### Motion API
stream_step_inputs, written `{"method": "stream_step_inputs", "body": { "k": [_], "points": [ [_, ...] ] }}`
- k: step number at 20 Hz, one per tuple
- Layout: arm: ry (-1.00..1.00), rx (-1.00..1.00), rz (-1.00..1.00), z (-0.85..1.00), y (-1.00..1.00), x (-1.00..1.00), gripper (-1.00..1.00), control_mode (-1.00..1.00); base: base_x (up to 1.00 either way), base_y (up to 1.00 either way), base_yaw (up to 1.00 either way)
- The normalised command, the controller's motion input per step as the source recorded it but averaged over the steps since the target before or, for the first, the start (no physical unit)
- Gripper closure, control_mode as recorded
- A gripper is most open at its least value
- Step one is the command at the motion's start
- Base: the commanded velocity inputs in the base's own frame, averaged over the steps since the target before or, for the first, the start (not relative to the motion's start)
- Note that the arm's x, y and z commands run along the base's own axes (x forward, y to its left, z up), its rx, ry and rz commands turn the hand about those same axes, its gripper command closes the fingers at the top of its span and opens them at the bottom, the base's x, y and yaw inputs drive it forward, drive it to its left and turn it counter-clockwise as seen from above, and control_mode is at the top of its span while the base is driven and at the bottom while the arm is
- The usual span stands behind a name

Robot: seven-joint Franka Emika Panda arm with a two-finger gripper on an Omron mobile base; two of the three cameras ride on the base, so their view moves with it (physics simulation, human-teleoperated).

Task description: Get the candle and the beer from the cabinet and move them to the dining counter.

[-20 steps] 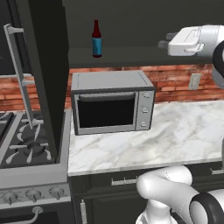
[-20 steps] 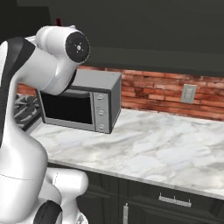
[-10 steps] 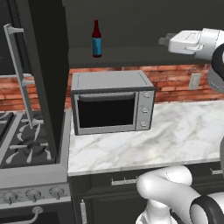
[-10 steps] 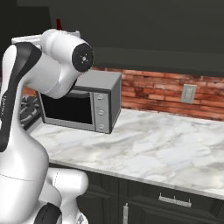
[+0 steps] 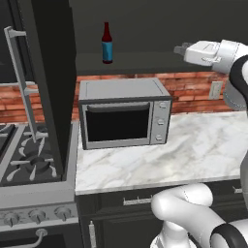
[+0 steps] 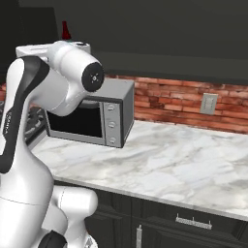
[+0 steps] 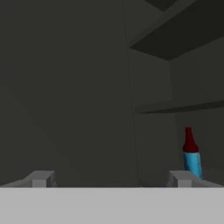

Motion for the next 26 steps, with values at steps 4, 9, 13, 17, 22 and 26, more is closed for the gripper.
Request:
{"method": "stream_step_inputs", "body": {
  "k": [4, 9, 13, 17, 22, 26],
  "points": [
    [0.01, 0.00, 0.00, -0.11, 0.00, 0.07, -1.00, -1.00, 0.00, 0.00, 0.00],
    [0.00, -0.01, 0.00, -0.03, 0.00, 0.36, -1.00, -1.00, 0.00, 0.00, 0.00],
    [0.00, -0.11, 0.00, -0.03, 0.00, 0.49, -1.00, -1.00, 0.00, 0.00, 0.00],
    [0.04, -0.21, 0.00, -0.11, 0.00, 0.26, -1.00, -1.00, 0.00, 0.00, 0.00],
    [0.01, -0.12, 0.00, -0.02, 0.00, 0.28, -1.00, -1.00, 0.00, 0.00, 0.00],
    [0.00, -0.01, 0.00, 0.00, 0.00, 0.62, -1.00, -1.00, 0.00, 0.00, 0.00]
  ]
}}
